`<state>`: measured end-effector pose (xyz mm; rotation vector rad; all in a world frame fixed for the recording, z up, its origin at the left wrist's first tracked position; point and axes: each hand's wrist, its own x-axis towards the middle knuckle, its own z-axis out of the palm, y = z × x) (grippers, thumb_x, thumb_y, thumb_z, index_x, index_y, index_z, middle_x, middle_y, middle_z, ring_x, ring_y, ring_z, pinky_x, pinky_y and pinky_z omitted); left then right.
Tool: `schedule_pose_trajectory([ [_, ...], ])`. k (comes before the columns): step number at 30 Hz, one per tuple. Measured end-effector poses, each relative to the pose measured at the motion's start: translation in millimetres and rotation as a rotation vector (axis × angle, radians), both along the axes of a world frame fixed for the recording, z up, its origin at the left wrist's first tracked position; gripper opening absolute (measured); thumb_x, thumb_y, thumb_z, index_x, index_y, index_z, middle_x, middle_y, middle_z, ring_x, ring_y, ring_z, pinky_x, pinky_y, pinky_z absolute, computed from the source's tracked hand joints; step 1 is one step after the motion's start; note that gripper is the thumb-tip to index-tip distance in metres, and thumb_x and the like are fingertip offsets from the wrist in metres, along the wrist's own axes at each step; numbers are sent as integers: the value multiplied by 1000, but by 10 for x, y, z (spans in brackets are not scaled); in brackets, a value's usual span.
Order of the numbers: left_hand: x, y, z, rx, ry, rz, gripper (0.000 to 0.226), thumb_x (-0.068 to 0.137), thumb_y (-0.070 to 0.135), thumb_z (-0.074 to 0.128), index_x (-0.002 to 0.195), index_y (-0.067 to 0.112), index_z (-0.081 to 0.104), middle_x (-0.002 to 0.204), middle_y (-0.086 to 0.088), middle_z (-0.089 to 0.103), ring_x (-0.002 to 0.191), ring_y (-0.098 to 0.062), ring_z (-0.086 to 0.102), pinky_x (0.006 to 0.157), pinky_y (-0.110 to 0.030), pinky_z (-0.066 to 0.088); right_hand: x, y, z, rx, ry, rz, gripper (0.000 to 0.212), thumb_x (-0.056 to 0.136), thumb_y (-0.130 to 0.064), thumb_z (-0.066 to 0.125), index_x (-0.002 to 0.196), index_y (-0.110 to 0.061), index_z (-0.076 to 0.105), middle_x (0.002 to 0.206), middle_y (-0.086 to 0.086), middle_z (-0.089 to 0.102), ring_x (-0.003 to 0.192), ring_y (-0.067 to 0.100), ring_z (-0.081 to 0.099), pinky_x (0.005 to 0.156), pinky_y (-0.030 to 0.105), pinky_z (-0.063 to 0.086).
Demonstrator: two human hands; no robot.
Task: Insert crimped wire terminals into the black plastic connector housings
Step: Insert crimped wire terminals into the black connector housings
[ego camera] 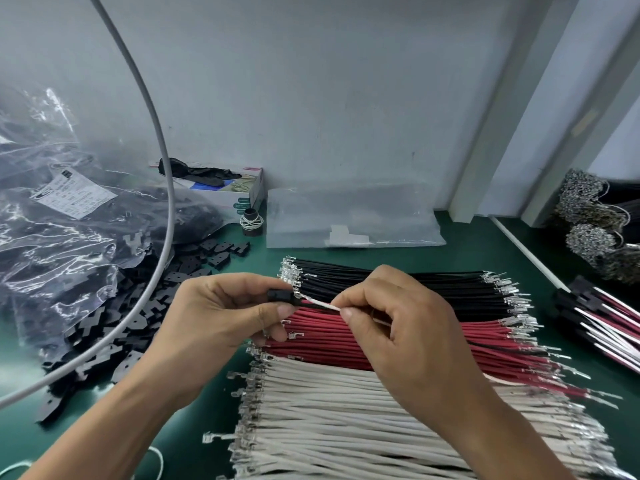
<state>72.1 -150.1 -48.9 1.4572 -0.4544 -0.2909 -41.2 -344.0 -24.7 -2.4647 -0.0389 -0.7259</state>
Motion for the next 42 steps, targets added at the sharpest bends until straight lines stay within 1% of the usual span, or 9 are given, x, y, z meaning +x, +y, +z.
schedule_pose_trajectory([
  [7,1,10,15,9,-3,-8,29,61,22,87,89,14,84,69,-17,75,56,-20,69,50,-23,52,-6,1,31,-133,-127,8,11,96,-24,68,98,-24,78,86,-15,58,73,6,58,60,30,52],
  [14,6,11,13,28,4,-1,30,61,24,88,89,15,84,69,-16,75,55,-20,70,49,-22,53,-124,-21,245,-378,-526,-94,14,98,-11,66,101,-7,79,83,3,63,68,17,55,56,29,46],
  [21,7,16,18,8,14,-11,29,61,21,87,89,13,84,68,-18,74,54,-21,69,49,-22,53,-17,18,59,-549,-208,-66,16,81,-2,81,89,-14,73,82,-2,57,69,19,53,45,34,46],
  [26,1,16,34,-6,11,-27,30,60,20,87,89,11,83,68,-18,74,53,-21,69,49,-21,52,27,4,1,-493,-195,-83,19,81,-5,82,91,-18,73,83,-6,55,70,16,53,46,33,47],
  [30,1,36,45,-7,9,-43,30,61,19,86,89,11,83,68,-23,73,54,-21,69,51,-22,54,54,24,-40,-306,-206,-22,6,92,-20,71,96,-22,76,86,-10,58,74,10,58,55,31,51],
  [35,-1,57,42,17,-19,-84,28,64,20,87,90,11,83,65,-22,72,53,-21,67,49,-23,52,90,38,-118,110,-106,51,16,94,-26,60,96,-24,76,91,-14,60,88,9,62,73,21,49],
  [37,-1,55,30,52,-48,-92,27,64,21,87,90,13,84,63,-17,72,51,-18,66,48,-20,49,90,61,-143,71,-127,51,15,95,-23,60,96,-20,75,91,-13,58,86,8,61,73,20,49],
  [40,-37,24,4,104,-122,-108,21,68,20,86,89,19,84,62,-12,73,48,-12,63,48,-13,45,116,116,-179,-199,-213,12,11,96,-15,62,97,-14,72,89,-6,55,78,12,57,66,32,52],
  [42,-44,15,-18,109,-145,-110,19,70,20,85,89,20,84,62,-11,74,48,-11,63,48,-12,45,145,118,-213,-245,-242,-5,11,97,-13,61,96,-12,72,87,-3,55,76,16,57,63,36,52],
])
